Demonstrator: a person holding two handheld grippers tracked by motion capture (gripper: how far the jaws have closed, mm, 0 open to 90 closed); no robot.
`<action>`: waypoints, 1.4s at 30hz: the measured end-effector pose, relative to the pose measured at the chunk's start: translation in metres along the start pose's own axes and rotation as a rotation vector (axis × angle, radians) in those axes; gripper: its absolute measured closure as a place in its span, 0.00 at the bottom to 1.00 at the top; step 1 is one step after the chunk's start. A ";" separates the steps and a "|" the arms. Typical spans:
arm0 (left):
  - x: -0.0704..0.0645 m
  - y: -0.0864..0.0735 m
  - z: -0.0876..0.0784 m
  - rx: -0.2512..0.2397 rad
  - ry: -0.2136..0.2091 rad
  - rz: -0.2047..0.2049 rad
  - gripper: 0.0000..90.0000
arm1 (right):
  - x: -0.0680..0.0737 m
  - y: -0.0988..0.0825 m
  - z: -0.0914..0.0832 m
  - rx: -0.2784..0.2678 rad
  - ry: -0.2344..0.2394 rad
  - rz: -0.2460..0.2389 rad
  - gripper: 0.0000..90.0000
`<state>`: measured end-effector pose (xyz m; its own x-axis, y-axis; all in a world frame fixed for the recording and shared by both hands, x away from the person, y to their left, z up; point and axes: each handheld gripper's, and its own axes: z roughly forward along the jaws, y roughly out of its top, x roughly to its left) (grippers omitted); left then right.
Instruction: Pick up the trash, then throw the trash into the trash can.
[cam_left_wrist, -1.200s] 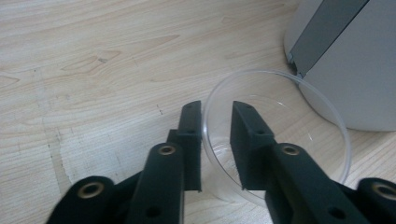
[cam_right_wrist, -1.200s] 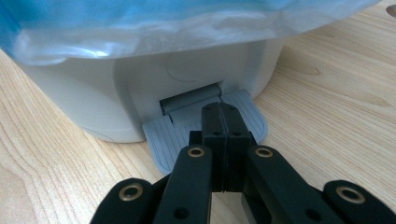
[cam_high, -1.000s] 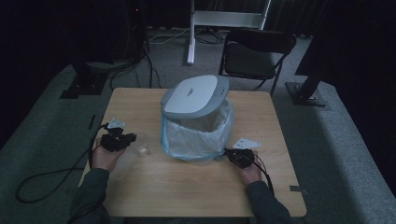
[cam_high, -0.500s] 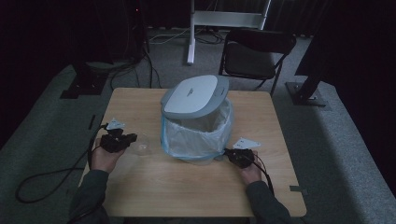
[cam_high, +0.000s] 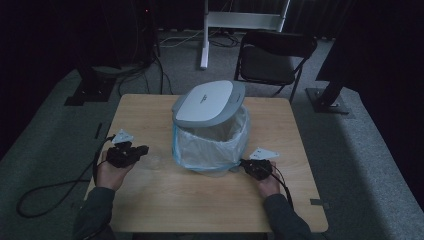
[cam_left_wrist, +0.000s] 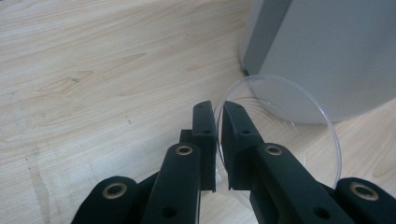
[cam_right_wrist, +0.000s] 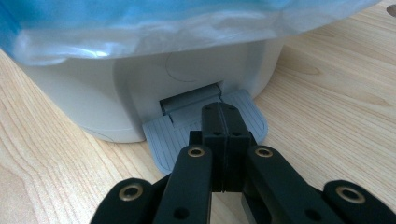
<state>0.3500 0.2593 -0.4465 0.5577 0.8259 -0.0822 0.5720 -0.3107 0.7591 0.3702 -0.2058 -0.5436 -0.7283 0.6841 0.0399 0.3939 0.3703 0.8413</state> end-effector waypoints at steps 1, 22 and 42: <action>-0.001 0.000 -0.001 0.003 -0.001 0.004 0.94 | 0.000 0.000 0.000 0.000 0.000 0.000 1.00; -0.026 0.005 -0.016 -0.014 -0.100 0.067 0.94 | 0.000 0.000 0.000 0.000 0.000 0.000 1.00; -0.048 0.011 -0.036 -0.034 -0.236 0.182 0.94 | 0.000 0.000 0.000 0.000 0.000 0.000 1.00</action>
<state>0.3082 0.2333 -0.4113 0.7762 0.6244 -0.0876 0.4314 -0.4245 0.7961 0.3703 -0.2059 -0.5436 -0.7284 0.6839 0.0402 0.3940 0.3702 0.8412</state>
